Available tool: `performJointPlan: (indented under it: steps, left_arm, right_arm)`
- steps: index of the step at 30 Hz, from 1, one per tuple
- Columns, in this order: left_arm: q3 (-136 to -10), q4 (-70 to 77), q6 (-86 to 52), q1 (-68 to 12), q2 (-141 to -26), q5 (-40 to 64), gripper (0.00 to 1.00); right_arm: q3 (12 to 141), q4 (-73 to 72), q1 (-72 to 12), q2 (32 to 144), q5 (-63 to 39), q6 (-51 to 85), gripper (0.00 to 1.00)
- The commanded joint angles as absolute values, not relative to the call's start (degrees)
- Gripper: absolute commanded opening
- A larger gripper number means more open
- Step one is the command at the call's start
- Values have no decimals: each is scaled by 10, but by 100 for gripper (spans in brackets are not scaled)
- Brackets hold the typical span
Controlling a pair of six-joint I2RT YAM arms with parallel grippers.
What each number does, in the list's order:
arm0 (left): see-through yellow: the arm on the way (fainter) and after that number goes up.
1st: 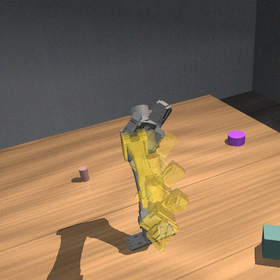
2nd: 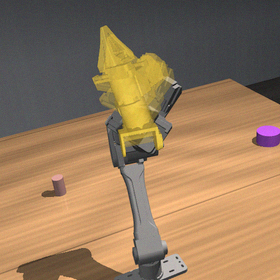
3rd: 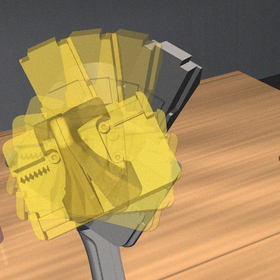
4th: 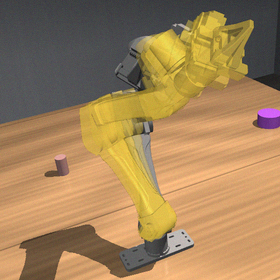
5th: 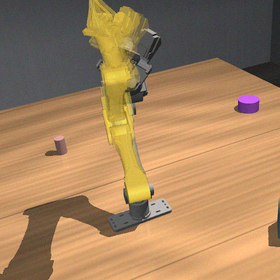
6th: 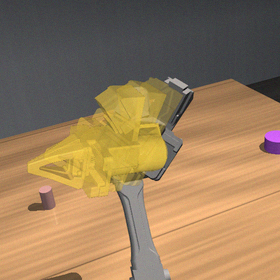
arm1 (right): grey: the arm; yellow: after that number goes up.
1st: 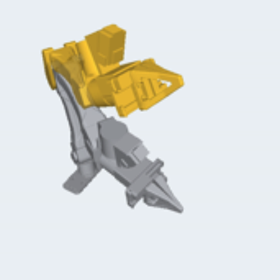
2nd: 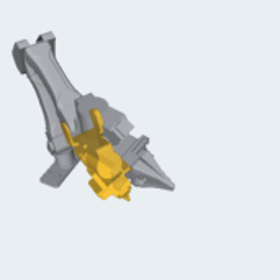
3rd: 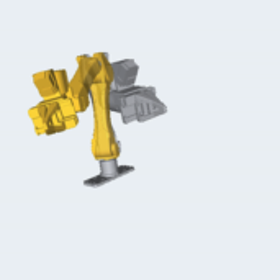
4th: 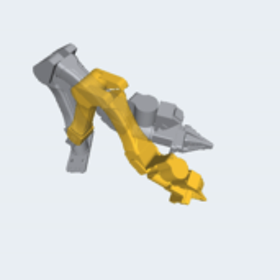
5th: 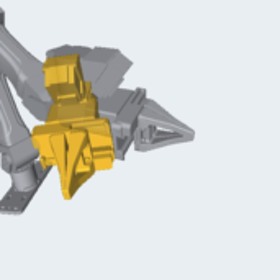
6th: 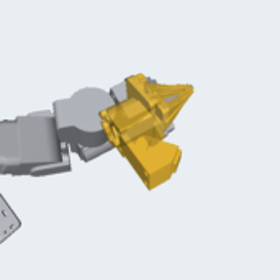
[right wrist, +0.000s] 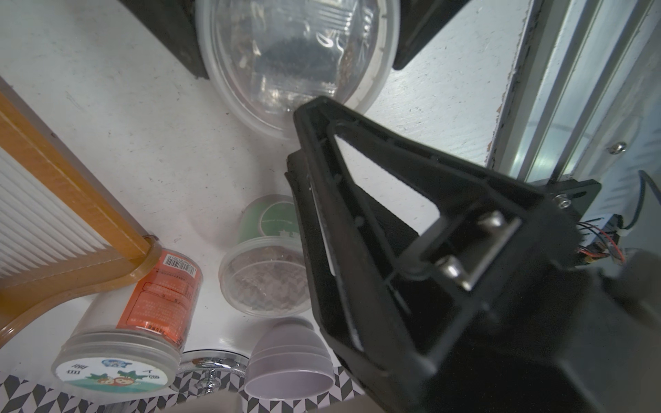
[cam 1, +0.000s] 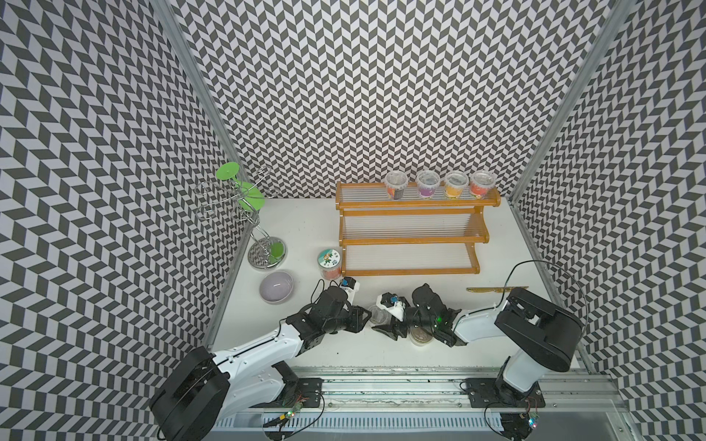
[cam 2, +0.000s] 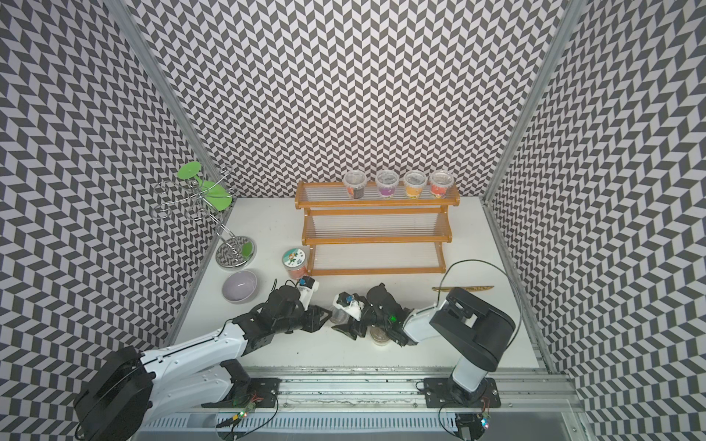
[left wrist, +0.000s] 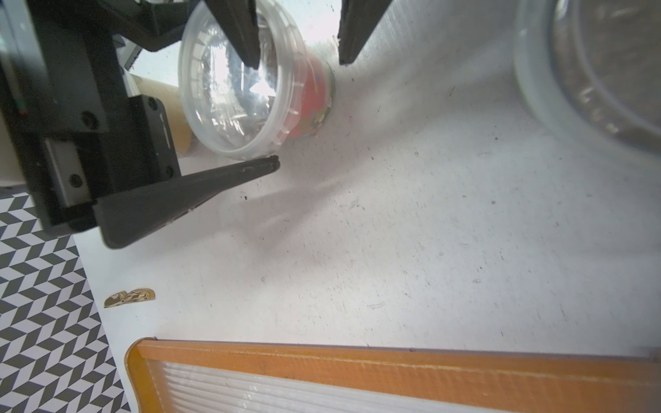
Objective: Place the seed container on the shelf
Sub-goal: Pick up the seed jar at the center of the board.
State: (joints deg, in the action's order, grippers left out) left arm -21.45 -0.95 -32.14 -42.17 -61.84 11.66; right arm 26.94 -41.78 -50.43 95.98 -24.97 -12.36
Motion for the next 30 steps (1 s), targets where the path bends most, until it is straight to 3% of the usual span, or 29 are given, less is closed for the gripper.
performJointPlan:
  steps: [1,8,30]
  left_arm:
    - [-233,-11,-309,-421,-621,122,41]
    - [-236,-1,-314,-421,-619,136,44]
    - [-223,-30,-332,-420,-443,52,53]
  right_arm:
    - [271,-447,-502,966,-260,-118,76]
    - [272,-434,-502,957,-260,-120,72]
    - [299,-328,-497,864,-202,-81,75]
